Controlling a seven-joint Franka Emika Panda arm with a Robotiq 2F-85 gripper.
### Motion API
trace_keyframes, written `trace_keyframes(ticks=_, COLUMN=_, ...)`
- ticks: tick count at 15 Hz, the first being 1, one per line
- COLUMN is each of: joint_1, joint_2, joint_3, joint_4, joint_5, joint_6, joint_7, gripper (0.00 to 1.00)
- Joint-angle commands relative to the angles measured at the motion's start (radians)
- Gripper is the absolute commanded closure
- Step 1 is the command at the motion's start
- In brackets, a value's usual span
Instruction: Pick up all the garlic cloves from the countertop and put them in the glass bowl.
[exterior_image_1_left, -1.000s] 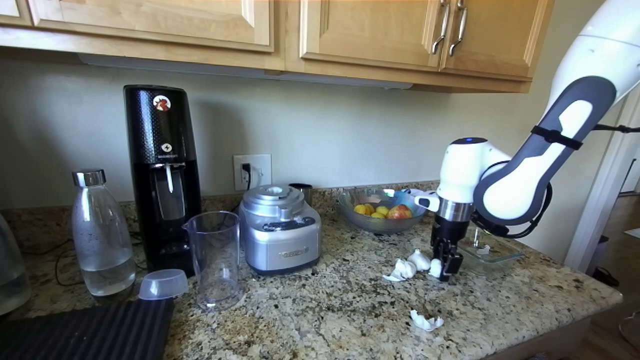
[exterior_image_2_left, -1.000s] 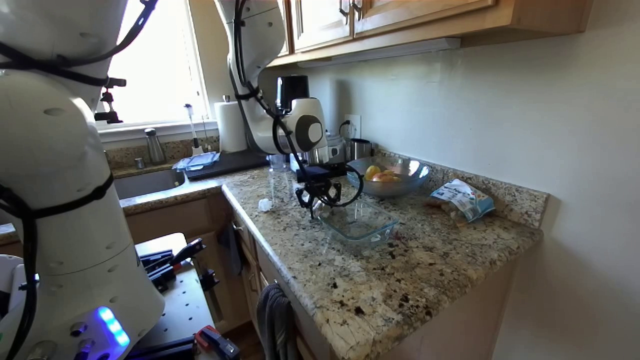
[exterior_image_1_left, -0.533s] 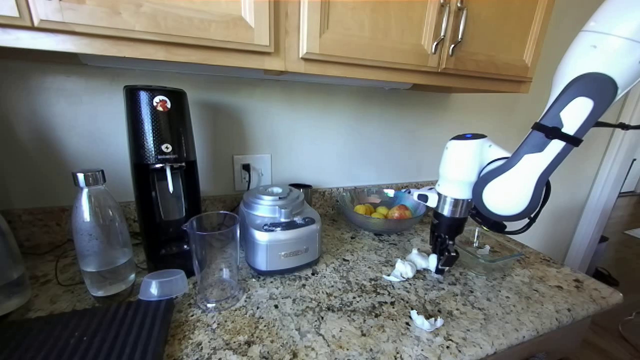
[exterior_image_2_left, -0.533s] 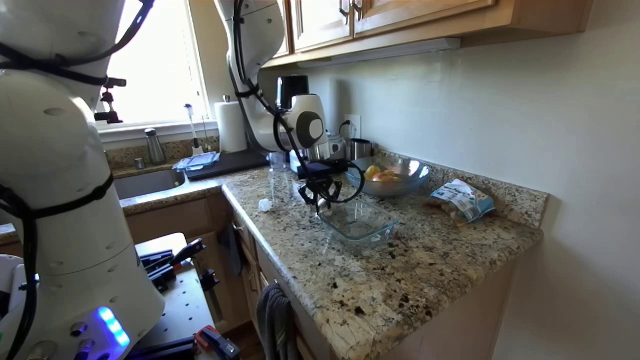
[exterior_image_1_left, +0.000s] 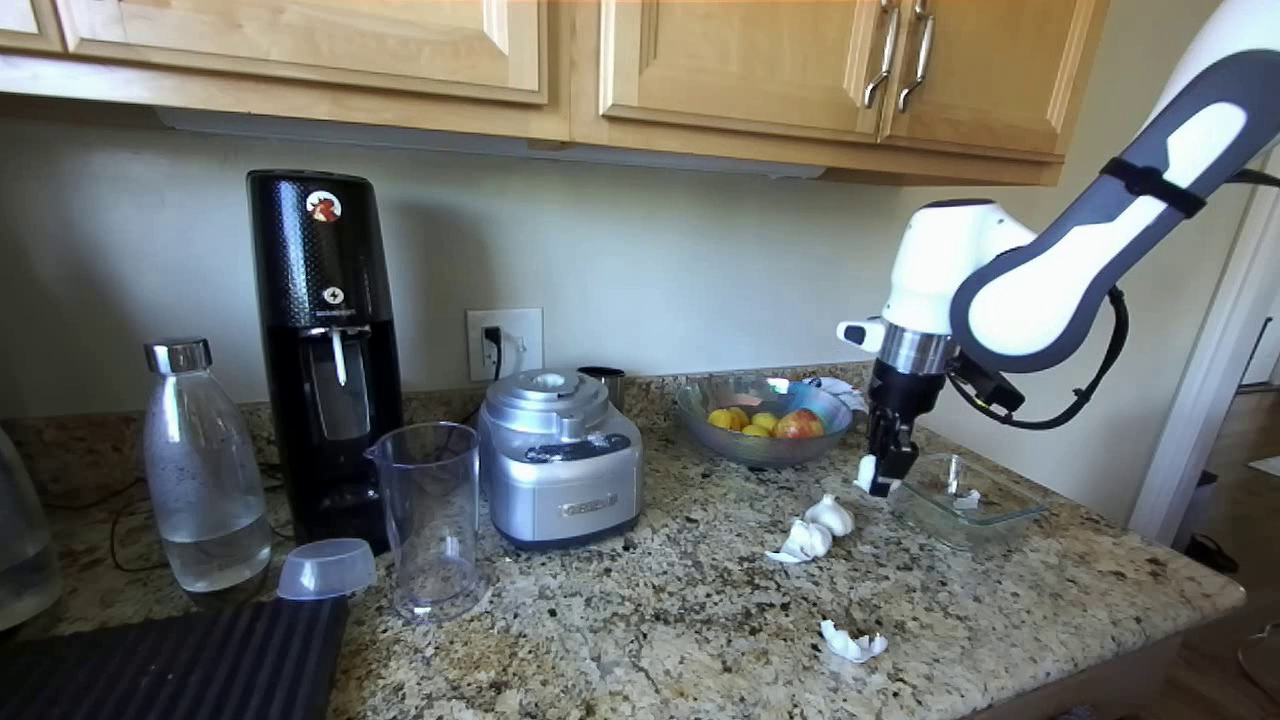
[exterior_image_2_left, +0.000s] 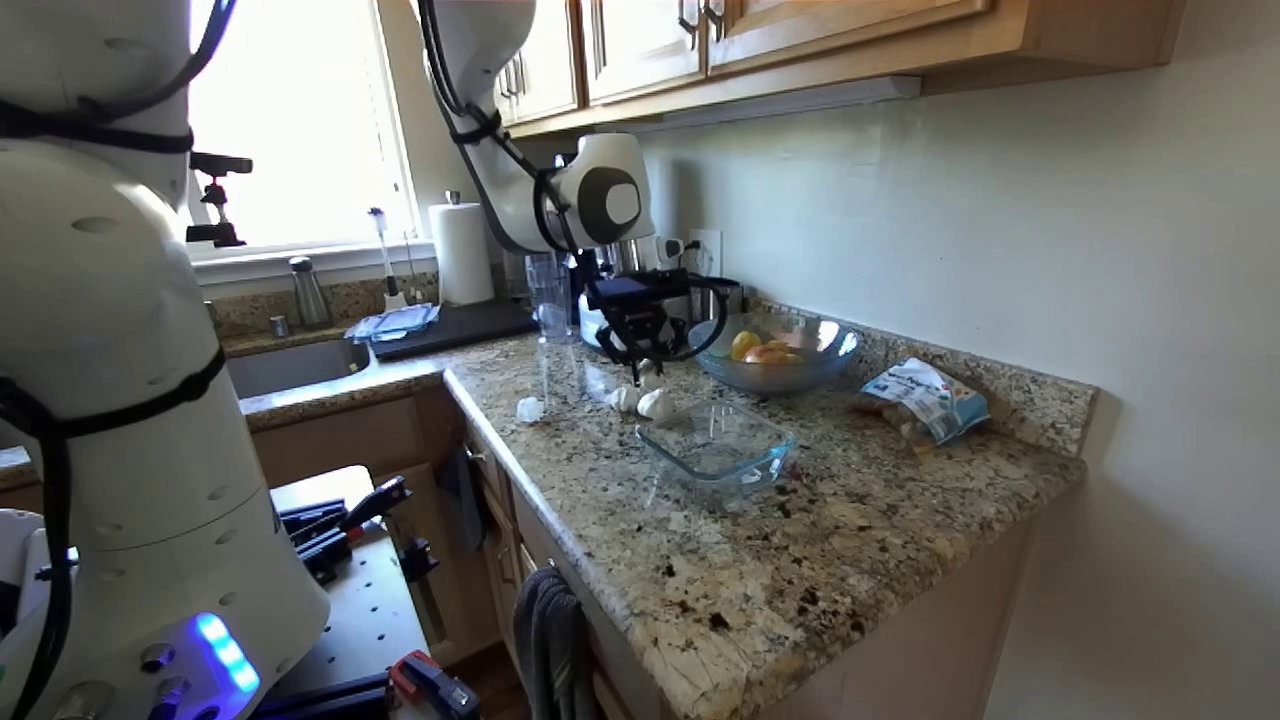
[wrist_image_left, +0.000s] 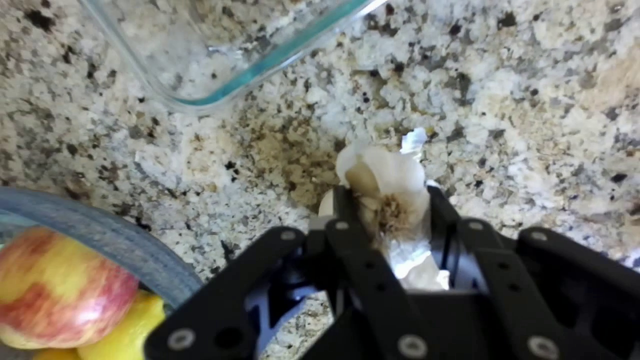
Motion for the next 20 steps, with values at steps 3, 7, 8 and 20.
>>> trace_keyframes(ticks=3, joint_1=-0.017, joint_2=-0.15, joint_3=-0.06, joint_4=-0.066, joint_5=-0.021, joint_6=-0.032, joint_7=0.15, gripper=0.85)
trace_keyframes(ticks=7, joint_1=-0.039, joint_2=-0.143, joint_3=-0.113, joint_4=-0.063, joint_5=0.002, joint_6=-0.035, joint_7=0.263, gripper=0.85)
trace_keyframes(ticks=8, joint_1=-0.039, joint_2=-0.137, joint_3=-0.134, joint_4=-0.067, joint_5=-0.013, joint_6=-0.02, joint_7=0.316, gripper=0.85)
trace_keyframes(ticks=20, joint_1=-0.047, joint_2=0.032, joint_3=-0.213, joint_4=-0.1, joint_5=0.048, joint_6=0.176, joint_7=0.532, gripper=0.85)
